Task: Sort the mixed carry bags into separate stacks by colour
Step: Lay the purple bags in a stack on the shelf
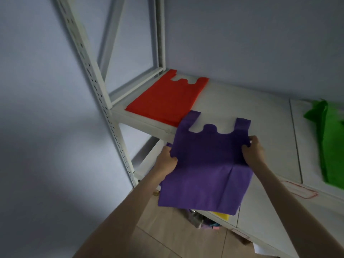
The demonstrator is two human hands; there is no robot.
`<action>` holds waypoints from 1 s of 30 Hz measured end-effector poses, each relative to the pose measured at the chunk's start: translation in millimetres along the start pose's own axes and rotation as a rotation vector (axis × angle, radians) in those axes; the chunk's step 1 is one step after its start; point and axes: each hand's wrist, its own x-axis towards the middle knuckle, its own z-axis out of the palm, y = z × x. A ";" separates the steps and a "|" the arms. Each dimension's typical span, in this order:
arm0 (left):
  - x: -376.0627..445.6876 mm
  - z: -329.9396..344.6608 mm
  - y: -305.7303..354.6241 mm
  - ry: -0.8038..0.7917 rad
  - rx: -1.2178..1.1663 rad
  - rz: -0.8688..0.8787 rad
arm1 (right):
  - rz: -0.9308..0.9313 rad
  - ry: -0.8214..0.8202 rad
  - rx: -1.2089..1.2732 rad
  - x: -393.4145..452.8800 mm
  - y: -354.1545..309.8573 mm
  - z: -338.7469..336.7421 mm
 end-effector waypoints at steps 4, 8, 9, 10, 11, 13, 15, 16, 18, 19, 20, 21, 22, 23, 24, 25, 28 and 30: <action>-5.3 -32.3 -32.7 0.007 0.002 -0.027 | -0.035 0.011 0.028 -27.2 -17.1 29.3; -11.5 -67.2 -69.9 -0.010 0.028 -0.069 | -0.014 0.008 0.081 -72.0 -25.7 64.3; -13.0 -74.7 -80.5 -0.029 0.043 -0.090 | -0.002 0.006 0.090 -83.9 -23.7 75.0; -13.1 -81.6 -91.4 -0.048 0.056 -0.111 | 0.013 -0.004 0.106 -93.7 -20.4 86.9; -11.8 -86.9 -102.1 -0.064 0.061 -0.135 | 0.035 -0.023 0.123 -101.4 -15.9 98.8; -10.5 -93.2 -121.7 -0.091 0.061 -0.184 | 0.094 -0.061 0.127 -113.6 -2.9 120.4; -8.2 -95.2 -135.2 -0.107 0.070 -0.219 | 0.142 -0.085 0.112 -118.8 10.1 136.3; -4.6 -95.2 -139.8 -0.112 0.075 -0.230 | 0.158 -0.091 0.106 -118.0 15.7 142.8; 5.7 -93.3 -146.0 -0.123 0.061 -0.247 | 0.194 -0.116 0.088 -111.3 23.4 153.8; 11.7 -91.7 -148.1 -0.126 0.052 -0.254 | 0.210 -0.129 0.075 -105.8 26.7 159.6; 18.0 -89.9 -150.2 -0.125 0.053 -0.259 | 0.224 -0.141 0.060 -98.5 30.8 166.6; 25.8 -87.3 -152.6 -0.123 0.062 -0.260 | 0.246 -0.156 0.051 -89.8 34.8 173.7; 34.9 -83.9 -156.0 -0.120 0.074 -0.257 | 0.265 -0.170 0.042 -80.5 39.4 181.7; 46.2 -79.3 -160.9 -0.115 0.090 -0.258 | 0.282 -0.186 0.030 -69.8 44.7 191.2; 59.4 -74.7 -166.7 -0.114 0.105 -0.268 | 0.289 -0.200 0.009 -57.9 51.3 203.0; 73.4 -70.5 -173.1 -0.117 0.116 -0.285 | 0.304 -0.218 -0.019 -46.9 56.2 214.6; 123.9 -58.2 -192.4 -0.123 0.145 -0.313 | 0.376 -0.304 -0.103 -5.8 72.4 252.6; 165.9 -49.4 -197.5 -0.110 0.168 -0.320 | 0.417 -0.348 -0.151 36.7 81.1 278.2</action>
